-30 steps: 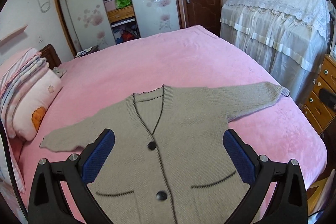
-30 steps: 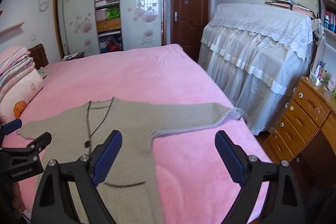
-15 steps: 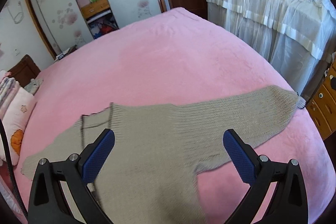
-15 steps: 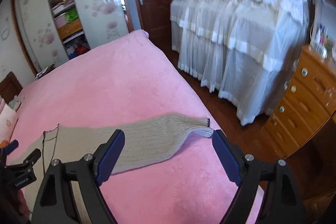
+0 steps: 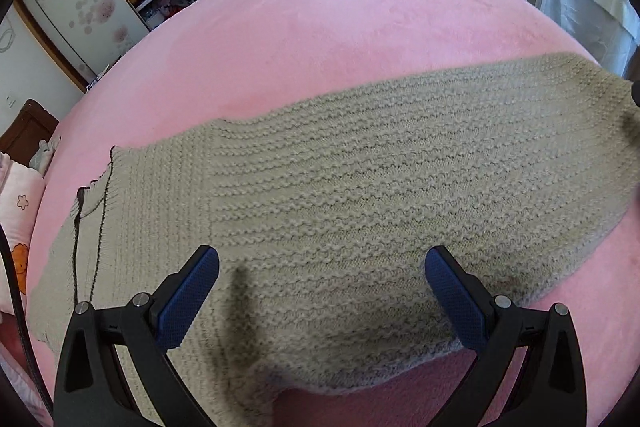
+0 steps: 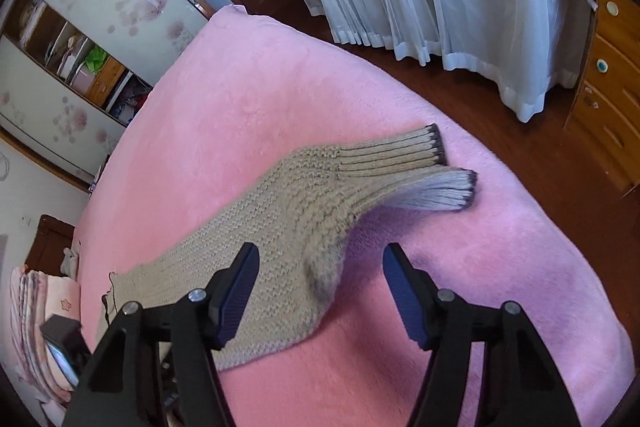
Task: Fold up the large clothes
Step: 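Grasp the cuff of a cardigan sleeve with the right gripper and lift it, then carry the sleeve across the cardigan body and lay it down with the right gripper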
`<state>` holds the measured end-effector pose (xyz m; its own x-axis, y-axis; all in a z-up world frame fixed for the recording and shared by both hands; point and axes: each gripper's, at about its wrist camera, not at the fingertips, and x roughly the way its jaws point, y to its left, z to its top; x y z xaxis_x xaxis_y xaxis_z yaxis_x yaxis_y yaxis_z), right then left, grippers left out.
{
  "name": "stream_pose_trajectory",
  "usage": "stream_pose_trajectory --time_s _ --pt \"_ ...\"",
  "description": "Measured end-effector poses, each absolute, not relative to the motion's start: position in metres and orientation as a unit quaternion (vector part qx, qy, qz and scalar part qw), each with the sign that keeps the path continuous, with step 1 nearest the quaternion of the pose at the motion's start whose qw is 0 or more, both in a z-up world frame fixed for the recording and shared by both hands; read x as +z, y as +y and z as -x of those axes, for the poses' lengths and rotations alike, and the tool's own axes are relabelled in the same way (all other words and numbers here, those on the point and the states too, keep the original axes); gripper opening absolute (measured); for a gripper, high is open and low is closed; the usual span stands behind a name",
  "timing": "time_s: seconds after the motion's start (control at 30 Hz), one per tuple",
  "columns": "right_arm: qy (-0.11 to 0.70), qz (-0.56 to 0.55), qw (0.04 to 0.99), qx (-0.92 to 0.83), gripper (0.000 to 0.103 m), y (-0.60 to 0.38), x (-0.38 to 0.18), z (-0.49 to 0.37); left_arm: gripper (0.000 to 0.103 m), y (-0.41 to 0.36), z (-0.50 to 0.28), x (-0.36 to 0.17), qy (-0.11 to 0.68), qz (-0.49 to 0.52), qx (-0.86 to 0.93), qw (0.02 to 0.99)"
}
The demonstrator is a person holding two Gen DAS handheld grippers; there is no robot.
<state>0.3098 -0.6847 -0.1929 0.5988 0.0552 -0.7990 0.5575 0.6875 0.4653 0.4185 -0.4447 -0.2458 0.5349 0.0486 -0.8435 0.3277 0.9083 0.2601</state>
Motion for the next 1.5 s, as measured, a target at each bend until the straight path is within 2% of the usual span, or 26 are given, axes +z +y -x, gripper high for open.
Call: stream_pose_trajectory --time_s 0.03,0.1,0.17,0.33,0.5,0.7,0.87,1.07,1.3,1.4,1.47,1.5 --pt "0.422 -0.364 0.815 -0.157 0.059 -0.685 -0.196 -0.314 0.103 -0.447 -0.418 -0.250 0.474 -0.200 -0.080 0.854" --pt "0.427 -0.363 0.812 -0.161 0.045 -0.688 -0.203 -0.322 0.103 -0.450 -0.417 -0.253 0.472 -0.203 -0.079 0.854" --pt "0.431 -0.363 0.811 -0.160 0.012 -0.687 -0.209 -0.326 0.103 -0.447 -0.417 -0.250 0.474 -0.206 -0.080 0.852" --pt "0.393 -0.317 0.848 -0.164 0.010 -0.667 -0.183 -0.315 0.103 -0.424 -0.408 -0.221 0.469 -0.187 -0.094 0.858" --pt "0.338 -0.261 0.897 -0.116 0.009 -0.620 -0.111 -0.310 0.103 -0.374 -0.389 -0.176 0.451 -0.161 -0.098 0.873" --pt "0.287 -0.196 0.938 -0.002 0.009 -0.501 -0.011 -0.325 0.103 -0.246 -0.380 -0.124 0.440 -0.109 -0.045 0.890" --pt "0.283 -0.149 0.944 0.076 0.009 -0.379 0.020 -0.352 0.103 -0.118 -0.385 -0.107 0.436 -0.070 0.034 0.896" --pt "0.333 -0.098 0.930 0.121 0.009 -0.234 -0.025 -0.400 0.103 0.011 -0.387 -0.125 0.451 -0.021 0.099 0.887" --pt "0.473 0.034 0.873 0.113 0.015 -0.094 -0.169 -0.445 0.103 0.095 -0.389 -0.186 0.501 0.009 0.119 0.857" --pt "0.509 0.061 0.850 0.117 0.016 -0.070 -0.207 -0.444 0.103 0.107 -0.392 -0.202 0.513 0.016 0.112 0.851" --pt "0.501 0.065 0.854 0.122 0.032 -0.065 -0.211 -0.437 0.103 0.109 -0.394 -0.209 0.514 0.020 0.102 0.852" --pt "0.495 0.062 0.857 0.127 0.036 -0.064 -0.209 -0.434 0.103 0.107 -0.396 -0.211 0.514 0.021 0.097 0.852"
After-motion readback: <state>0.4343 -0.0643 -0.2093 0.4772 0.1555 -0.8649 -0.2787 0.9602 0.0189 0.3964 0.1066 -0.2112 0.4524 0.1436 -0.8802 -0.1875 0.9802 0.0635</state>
